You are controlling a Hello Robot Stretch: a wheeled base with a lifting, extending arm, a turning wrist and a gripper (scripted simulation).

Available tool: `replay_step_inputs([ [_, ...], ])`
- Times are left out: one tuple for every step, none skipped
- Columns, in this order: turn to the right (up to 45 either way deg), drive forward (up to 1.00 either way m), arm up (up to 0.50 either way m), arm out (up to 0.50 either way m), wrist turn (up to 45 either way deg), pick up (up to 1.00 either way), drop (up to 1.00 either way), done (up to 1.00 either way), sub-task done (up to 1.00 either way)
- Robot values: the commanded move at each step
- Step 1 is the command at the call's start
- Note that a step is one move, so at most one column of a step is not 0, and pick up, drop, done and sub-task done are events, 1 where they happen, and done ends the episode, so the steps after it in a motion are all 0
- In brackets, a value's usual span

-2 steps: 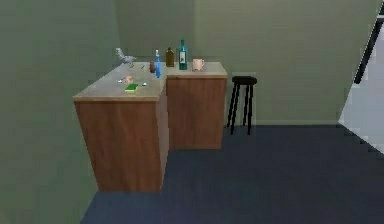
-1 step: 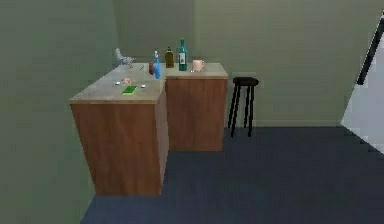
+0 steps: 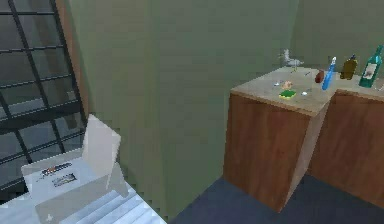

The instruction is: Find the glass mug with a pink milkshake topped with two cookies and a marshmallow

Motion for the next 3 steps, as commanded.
replay_step_inputs([
  [-6.0, 0.00, 0.00, 0.00, 0.0, 0.00, 0.00, 0.00, 0.00],
  [0.0, 0.35, 0.00, 0.00, 0.0, 0.00, 0.00, 0.00, 0.00],
  [-45.0, 0.00, 0.00, 0.00, 0.0, 0.00, 0.00, 0.00, 0.00],
])
